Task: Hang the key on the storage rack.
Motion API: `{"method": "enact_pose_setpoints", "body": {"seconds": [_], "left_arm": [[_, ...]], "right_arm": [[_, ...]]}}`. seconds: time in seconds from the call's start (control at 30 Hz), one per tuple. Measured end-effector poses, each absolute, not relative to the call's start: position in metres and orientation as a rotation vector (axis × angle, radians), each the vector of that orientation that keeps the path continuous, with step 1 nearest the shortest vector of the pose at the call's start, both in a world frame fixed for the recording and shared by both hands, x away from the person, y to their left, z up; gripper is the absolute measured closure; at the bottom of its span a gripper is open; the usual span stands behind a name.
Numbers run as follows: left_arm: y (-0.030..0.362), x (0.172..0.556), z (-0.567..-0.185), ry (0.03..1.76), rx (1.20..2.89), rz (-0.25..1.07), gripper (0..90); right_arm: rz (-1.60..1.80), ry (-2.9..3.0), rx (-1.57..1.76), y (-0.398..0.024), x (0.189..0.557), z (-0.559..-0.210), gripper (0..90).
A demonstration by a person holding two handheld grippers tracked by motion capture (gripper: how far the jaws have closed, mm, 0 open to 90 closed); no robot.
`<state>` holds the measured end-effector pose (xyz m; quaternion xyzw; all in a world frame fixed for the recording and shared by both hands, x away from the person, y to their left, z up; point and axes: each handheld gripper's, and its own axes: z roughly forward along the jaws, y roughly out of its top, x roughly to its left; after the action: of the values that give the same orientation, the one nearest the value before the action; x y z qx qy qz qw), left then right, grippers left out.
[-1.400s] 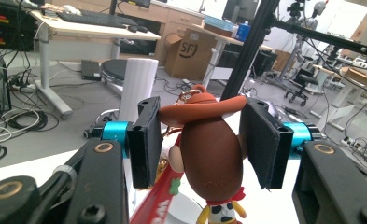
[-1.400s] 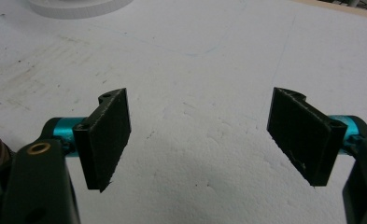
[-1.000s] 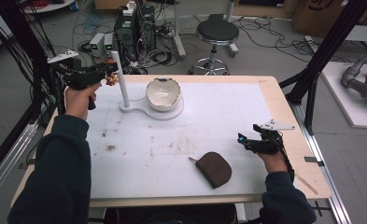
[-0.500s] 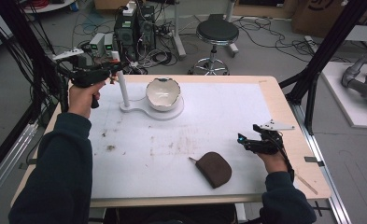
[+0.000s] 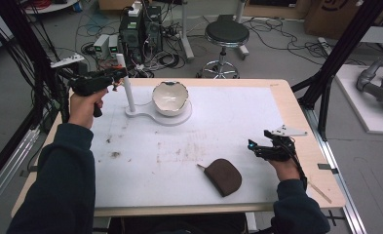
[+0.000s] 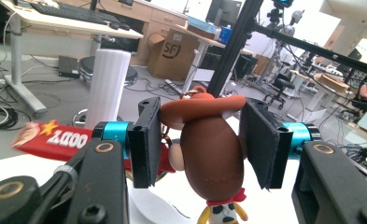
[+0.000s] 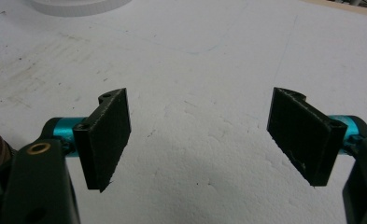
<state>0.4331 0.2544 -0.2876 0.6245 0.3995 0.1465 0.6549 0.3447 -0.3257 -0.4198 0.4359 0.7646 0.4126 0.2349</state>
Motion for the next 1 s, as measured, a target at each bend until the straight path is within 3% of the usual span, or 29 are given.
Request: {"method": "enact_pose_setpoints", "body": {"seconds": [0.5, 1.0], "left_arm": [[0.256, 0.435, -0.300, 0.948, 1.431, 0.329, 49.8], [0.259, 0.439, -0.287, 0.940, 1.403, 0.351, 49.8]], "right_arm": [[1.133, 2.098, 1.195, -0.326, 0.344, -0.420, 21.8], [1.130, 2.103, 1.198, -0.325, 0.344, -0.420, 21.8]]}}
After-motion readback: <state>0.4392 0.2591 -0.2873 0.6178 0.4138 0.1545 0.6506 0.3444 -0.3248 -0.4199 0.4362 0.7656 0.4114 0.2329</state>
